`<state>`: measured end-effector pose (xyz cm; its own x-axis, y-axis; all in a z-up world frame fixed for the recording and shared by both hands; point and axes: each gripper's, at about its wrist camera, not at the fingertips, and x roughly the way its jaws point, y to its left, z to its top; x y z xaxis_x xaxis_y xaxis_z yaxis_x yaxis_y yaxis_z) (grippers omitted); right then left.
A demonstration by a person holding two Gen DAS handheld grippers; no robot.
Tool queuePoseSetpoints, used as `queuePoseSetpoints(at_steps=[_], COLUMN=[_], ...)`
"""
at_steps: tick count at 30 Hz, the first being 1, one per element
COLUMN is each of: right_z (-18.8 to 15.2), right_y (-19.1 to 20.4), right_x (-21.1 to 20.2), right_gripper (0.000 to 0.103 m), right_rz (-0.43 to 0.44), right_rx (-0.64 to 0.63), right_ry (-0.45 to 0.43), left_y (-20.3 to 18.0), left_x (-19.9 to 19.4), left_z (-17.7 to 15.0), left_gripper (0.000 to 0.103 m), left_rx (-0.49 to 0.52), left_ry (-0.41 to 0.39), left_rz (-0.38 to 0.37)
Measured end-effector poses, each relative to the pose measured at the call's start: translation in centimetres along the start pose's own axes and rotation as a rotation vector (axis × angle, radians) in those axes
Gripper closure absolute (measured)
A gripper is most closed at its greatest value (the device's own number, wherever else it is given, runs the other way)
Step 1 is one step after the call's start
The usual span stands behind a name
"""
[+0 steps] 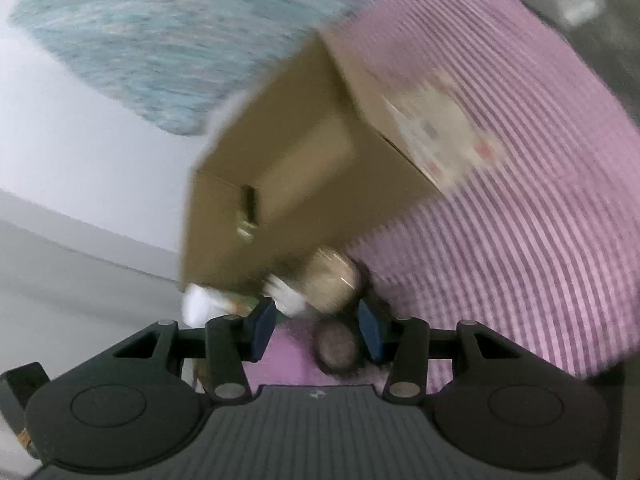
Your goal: Organize rigid objects
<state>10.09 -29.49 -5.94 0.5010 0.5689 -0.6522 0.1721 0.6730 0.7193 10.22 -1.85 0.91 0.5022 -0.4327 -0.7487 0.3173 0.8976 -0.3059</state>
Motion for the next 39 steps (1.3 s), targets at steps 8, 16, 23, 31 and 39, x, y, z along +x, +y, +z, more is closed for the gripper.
queuePoseSetpoints(at_steps=[8,16,23,31,39], right_z=[-1.5,-0.6,-0.1,0.3,0.3], right_y=[-3.4,-5.6,-6.7,-7.0,-6.7], right_x=[2.6,5.4,6.8,7.3,7.6], right_gripper=[0.062,0.069,0.069,0.069,0.069], right_rz=[0.018,0.052,0.069,0.096,0.102], right_rx=[0.055,0.073,0.072,0.075,0.074], right_ry=[0.046,0.114,0.162,0.218,0.224], left_y=[-4.3,-6.1,-6.1,-5.8,-6.2], left_x=[6.3,8.5,10.3,12.2,13.3], left_z=[-2.4,-2.8,-3.1,-2.7,-2.7], left_gripper=[0.031,0.047,0.048,0.045,0.041], left_rx=[0.141,0.177,0.15,0.113,0.099], left_ry=[0.111,0.186,0.271,0.315,0.319], left_rz=[-0.025,-0.058,-0.099,-0.098,-0.107])
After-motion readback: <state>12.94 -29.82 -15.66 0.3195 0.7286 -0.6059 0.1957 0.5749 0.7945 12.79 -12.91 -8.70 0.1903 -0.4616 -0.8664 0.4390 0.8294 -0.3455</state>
